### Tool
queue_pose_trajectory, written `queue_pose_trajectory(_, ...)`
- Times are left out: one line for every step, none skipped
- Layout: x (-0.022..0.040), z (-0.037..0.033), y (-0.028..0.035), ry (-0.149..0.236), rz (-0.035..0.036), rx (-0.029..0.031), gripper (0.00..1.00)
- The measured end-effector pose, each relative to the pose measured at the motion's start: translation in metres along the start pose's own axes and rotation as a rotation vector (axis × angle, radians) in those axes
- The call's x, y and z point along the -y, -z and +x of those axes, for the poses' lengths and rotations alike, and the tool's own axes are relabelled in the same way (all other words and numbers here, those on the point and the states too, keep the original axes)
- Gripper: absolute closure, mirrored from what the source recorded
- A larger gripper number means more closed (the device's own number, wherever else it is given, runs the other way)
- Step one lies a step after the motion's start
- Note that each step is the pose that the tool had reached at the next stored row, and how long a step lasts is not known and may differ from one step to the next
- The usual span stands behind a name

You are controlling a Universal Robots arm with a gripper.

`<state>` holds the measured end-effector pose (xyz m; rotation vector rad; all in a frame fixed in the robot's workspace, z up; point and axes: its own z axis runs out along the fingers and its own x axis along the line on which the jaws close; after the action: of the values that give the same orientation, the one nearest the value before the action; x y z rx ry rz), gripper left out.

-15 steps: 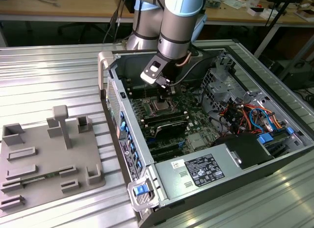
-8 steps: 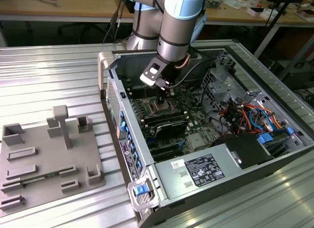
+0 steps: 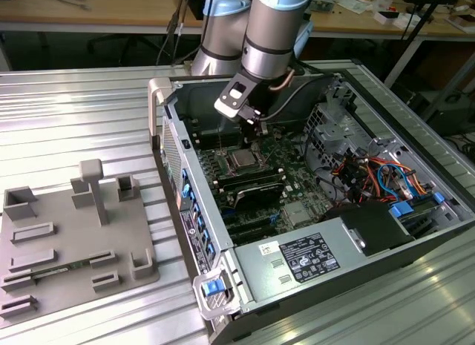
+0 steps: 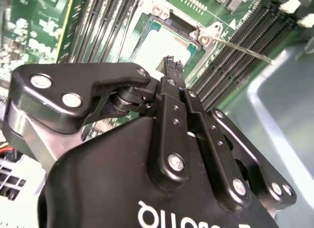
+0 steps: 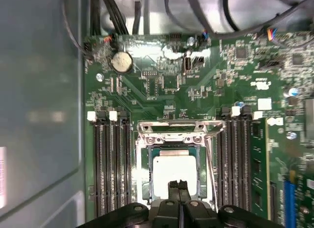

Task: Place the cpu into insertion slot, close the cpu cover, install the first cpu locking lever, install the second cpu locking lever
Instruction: 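Close the cpu cover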

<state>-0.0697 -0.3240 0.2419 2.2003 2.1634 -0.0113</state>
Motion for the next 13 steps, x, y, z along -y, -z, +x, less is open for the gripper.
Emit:
queue_pose_trajectory(-0.0003, -0.0002, 0.0033, 0.0, 0.0, 0.0, 0.89)
queue_pose_trajectory(-0.0008, -0.0003, 0.0064, 0.0, 0.0001, 0.0, 0.89)
queue_pose_trajectory(-0.0013, -0.0005, 0.0112, 0.0, 0.0002, 0.0, 0.89)
queue_pose_trajectory(-0.0017, -0.0006, 0.0149, 0.0, 0.0002, 0.0, 0.89)
queue_pose_trajectory(-0.0021, -0.0008, 0.0182, 0.0, 0.0003, 0.0001, 0.89)
queue_pose_trajectory(-0.0024, -0.0009, 0.0211, 0.0, 0.0004, 0.0001, 0.89)
queue_pose_trajectory(-0.0029, -0.001, 0.0243, 0.0, 0.0006, 0.0001, 0.89)
queue_pose_trajectory(-0.0035, -0.0011, 0.0268, 0.0, 0.0008, 0.0001, 0.89)
queue_pose_trajectory(-0.0045, -0.0012, 0.0281, 0.0, 0.0009, 0.0, 0.89)
queue_pose_trajectory(-0.0058, -0.0012, 0.0291, 0.0, 0.0013, 0.0001, 0.89)
queue_pose_trajectory(-0.0073, -0.0012, 0.0299, 0.0, 0.0017, 0.0, 0.89)
queue_pose_trajectory(-0.0096, -0.0011, 0.0303, 0.0, 0.0022, -0.0001, 0.89)
queue_pose_trajectory(-0.0118, -0.0011, 0.0307, 0.0, 0.0028, 0.0001, 0.89)
